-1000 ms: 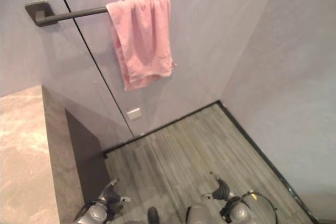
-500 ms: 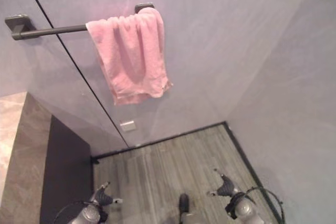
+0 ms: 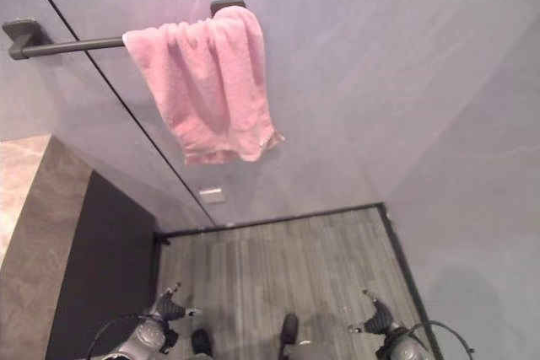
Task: Put brush and paste in cup on sink, flatten towel.
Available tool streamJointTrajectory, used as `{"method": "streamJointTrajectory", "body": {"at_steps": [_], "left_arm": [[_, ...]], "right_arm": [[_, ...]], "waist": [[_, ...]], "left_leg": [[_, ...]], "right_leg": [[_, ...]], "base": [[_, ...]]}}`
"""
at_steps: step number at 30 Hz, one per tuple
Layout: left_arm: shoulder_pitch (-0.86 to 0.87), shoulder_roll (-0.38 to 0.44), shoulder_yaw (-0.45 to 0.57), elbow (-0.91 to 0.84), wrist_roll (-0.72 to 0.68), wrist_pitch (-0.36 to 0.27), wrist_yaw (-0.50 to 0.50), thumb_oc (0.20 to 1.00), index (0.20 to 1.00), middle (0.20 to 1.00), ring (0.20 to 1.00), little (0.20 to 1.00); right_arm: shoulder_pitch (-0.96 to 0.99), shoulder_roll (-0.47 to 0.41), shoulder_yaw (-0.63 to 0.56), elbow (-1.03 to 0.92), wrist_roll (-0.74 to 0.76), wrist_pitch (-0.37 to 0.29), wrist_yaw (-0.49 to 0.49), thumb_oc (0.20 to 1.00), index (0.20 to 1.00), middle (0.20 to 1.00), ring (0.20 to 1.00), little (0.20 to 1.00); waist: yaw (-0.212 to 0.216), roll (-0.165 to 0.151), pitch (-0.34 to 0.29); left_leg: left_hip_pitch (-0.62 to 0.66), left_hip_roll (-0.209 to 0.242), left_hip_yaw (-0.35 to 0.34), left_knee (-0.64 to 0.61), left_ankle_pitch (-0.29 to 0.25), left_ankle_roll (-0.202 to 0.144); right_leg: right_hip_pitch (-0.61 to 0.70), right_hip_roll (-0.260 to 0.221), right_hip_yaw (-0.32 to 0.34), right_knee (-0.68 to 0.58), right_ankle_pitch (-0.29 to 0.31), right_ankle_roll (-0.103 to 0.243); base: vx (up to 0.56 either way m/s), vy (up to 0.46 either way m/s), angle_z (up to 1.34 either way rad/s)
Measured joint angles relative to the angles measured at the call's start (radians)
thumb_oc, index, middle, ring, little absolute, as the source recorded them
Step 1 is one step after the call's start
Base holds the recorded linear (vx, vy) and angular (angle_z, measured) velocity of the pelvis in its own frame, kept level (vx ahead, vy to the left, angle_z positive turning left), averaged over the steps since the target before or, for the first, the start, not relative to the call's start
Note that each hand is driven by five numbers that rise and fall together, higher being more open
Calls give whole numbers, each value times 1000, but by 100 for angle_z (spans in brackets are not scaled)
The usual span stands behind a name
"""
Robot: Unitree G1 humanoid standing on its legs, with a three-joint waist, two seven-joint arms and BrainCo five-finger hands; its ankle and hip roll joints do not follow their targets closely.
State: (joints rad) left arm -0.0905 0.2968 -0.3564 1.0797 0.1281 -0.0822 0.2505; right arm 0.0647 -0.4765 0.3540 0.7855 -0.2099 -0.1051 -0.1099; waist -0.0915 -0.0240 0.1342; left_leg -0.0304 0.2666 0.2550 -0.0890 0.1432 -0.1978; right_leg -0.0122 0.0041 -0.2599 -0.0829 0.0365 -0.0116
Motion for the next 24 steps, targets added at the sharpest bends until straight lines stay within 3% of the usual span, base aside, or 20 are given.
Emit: {"method": "streamJointTrajectory", "body": {"at_steps": [3, 4, 5, 8, 12, 15, 18, 20, 21, 23, 24], "left_arm": [[-1, -19, -13, -1, 2, -2, -2, 1000, 1000, 1000, 1000, 1000], [-1, -29, -12, -1, 4, -3, -2, 1000, 1000, 1000, 1000, 1000], [-14, -28, -13, -2, 9, -3, -4, 1000, 1000, 1000, 1000, 1000], [-24, -25, -15, -1, 9, -2, -8, 1000, 1000, 1000, 1000, 1000], [-24, -17, -20, -16, 9, -2, -14, 1000, 1000, 1000, 1000, 1000], [-16, 11, -26, -64, 11, -2, -20, 1000, 1000, 1000, 1000, 1000], [-11, 28, -42, -87, 16, -2, -21, 1000, 1000, 1000, 1000, 1000], [-6, 51, -42, -99, 36, -2, -22, 1000, 1000, 1000, 1000, 1000], [-4, 66, -41, -109, 39, -2, -22, 1000, 1000, 1000, 1000, 1000], [7, 82, -40, -126, 39, -2, -22, 1000, 1000, 1000, 1000, 1000], [15, 87, -39, -143, 39, -1, -23, 1000, 1000, 1000, 1000, 1000]], "right_arm": [[10, -8, -29, -3, 0, 0, 0, 1000, 1000, 1000, 1000, 1000], [24, -11, -33, 1, 0, 1, 0, 1000, 1000, 1000, 1000, 1000], [30, -2, -30, 14, 0, 2, 1, 1000, 1000, 1000, 1000, 1000], [24, 17, -27, 14, 0, 3, 1, 1000, 1000, 1000, 1000, 1000], [16, 31, -28, 6, 1, 3, 1, 1000, 1000, 1000, 1000, 1000], [6, 53, -28, 7, 1, 3, 1, 1000, 1000, 1000, 1000, 1000], [2, 55, -26, 8, 2, 3, 1, 1000, 1000, 1000, 1000, 1000], [2, 66, -21, 4, 23, 2, 1, 1000, 1000, 1000, 1000, 1000], [2, 75, -21, 1, 40, 2, 1, 1000, 1000, 1000, 1000, 1000], [2, 85, -18, -8, 40, 1, 1, 1000, 1000, 1000, 1000, 1000], [-3, 85, -21, -21, 41, 0, 0, 1000, 1000, 1000, 1000, 1000]], "waist": [[-8, 50, -25], [-8, 77, -40], [-8, 89, -46], [-1, 74, -41], [1, 45, -27], [11, 26, -13], [9, 27, -8], [0, 18, -13], [-1, -6, -23], [23, -28, -37], [23, -43, -46]], "left_leg": [[12, -36, 3, 0, 18, 24], [13, -48, 22, 1, -4, 69], [32, -70, 29, -1, -46, 88], [52, -137, 52, 0, -92, 132], [70, -217, 69, 1, -122, 182], [86, -260, 73, -5, -147, 224], [120, -266, 50, -4, -159, 243], [119, -260, 28, -2, -153, 239], [115, -263, 30, -2, -150, 237], [108, -261, 28, -1, -159, 232], [101, -260, 9, -1, -154, 225]], "right_leg": [[14, -2, 15, 5, -6, 15], [14, -2, 21, 15, -14, 31], [5, -22, 27, 51, -24, 45], [-48, -102, 73, 168, -70, 92], [-102, -192, 144, 299, -110, 129], [-154, -224, 168, 430, -100, 138], [-175, -227, 206, 516, -92, 146], [-184, -172, 300, 499, -122, 155], [-193, -167, 285, 471, -114, 154], [-193, -170, 198, 302, -85, 158], [-180, -174, 188, 189, -29, 170]], "base": [[114, 260, -30], [91, 322, -6], [61, 238, -8], [32, 203, -20], [21, 179, -4], [34, 241, 0], [77, 96, 14], [57, -7, 36], [78, -98, 15], [90, -100, 0], [92, -99, 33]]}}
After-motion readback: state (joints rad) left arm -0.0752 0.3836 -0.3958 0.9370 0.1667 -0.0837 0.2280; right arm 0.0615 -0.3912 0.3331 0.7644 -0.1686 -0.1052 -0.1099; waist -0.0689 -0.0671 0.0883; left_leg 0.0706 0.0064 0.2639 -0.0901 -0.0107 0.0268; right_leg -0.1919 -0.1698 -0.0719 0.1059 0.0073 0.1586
